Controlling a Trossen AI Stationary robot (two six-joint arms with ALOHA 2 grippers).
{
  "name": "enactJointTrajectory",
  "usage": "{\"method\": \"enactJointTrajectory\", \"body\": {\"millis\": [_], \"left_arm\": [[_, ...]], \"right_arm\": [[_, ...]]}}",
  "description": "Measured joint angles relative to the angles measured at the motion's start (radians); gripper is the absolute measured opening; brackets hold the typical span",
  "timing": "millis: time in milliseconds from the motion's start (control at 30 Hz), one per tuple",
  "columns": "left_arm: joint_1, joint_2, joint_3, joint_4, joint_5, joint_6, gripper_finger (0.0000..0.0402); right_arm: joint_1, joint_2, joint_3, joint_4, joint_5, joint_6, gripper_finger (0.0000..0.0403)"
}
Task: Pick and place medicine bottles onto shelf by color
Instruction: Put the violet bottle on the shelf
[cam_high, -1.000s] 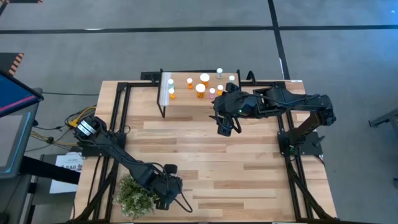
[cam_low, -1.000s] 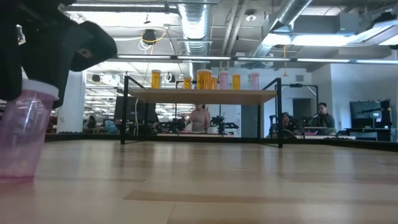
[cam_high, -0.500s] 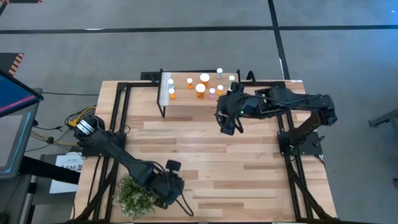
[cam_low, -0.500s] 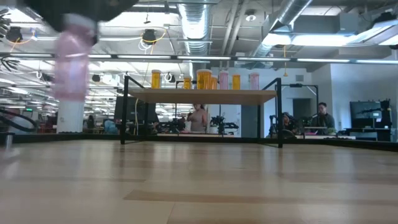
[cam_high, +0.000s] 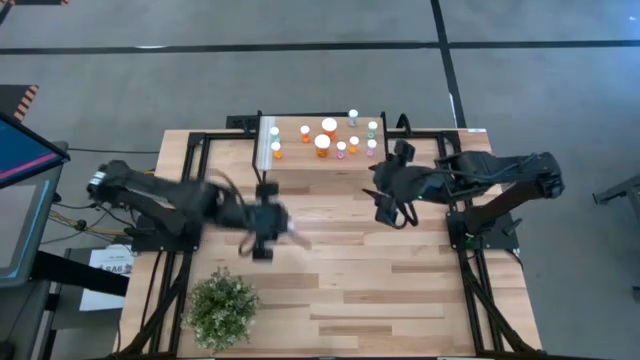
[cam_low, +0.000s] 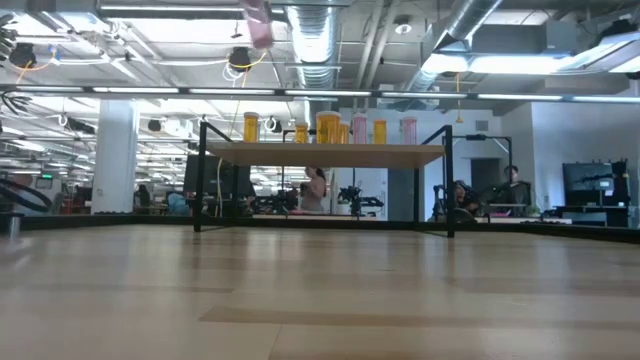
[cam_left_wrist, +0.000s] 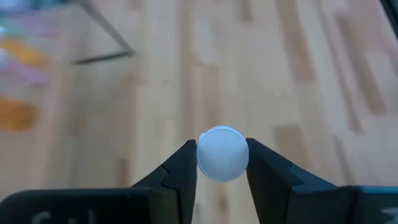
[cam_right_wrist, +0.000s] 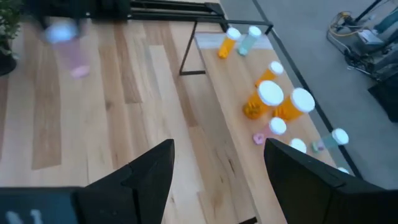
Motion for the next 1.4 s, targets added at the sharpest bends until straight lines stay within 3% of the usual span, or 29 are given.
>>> {"method": "enactJointTrajectory", "body": {"millis": [200, 400, 567, 833, 900, 1067, 1233, 1400], "left_arm": [[0.275, -0.093, 0.008, 0.034, 0.152, 0.116, 0.0104], [0.484, -0.071, 0.049, 0.019, 0.250, 0.210, 0.0113], [0.604, -0.022, 0.099, -0.012, 0.283, 0.258, 0.0119], [0.694, 0.154, 0.225, -0.057, 0.307, 0.334, 0.0119], [0.708, 0.180, 0.239, -0.061, 0.304, 0.342, 0.0119], [0.750, 0.207, 0.240, -0.058, 0.295, 0.360, 0.0119], [0.778, 0.211, 0.239, -0.042, 0.293, 0.353, 0.0119], [0.783, 0.249, 0.238, -0.045, 0.304, 0.350, 0.0119]], "right_arm": [[0.010, -0.118, -0.207, 0.121, 0.011, 0.031, 0.0272], [0.007, -0.173, -0.338, 0.231, 0.013, 0.026, 0.0272], [0.007, -0.175, -0.365, 0.239, 0.012, 0.034, 0.0272], [0.033, -0.165, -0.365, 0.258, 0.016, 0.070, 0.0272], [0.064, -0.166, -0.376, 0.278, 0.057, 0.078, 0.0272], [0.151, -0.233, -0.499, 0.378, 0.145, 0.102, 0.0272], [0.192, -0.296, -0.622, 0.499, 0.149, 0.105, 0.0272], [0.193, -0.321, -0.653, 0.510, 0.150, 0.126, 0.0272]]}}
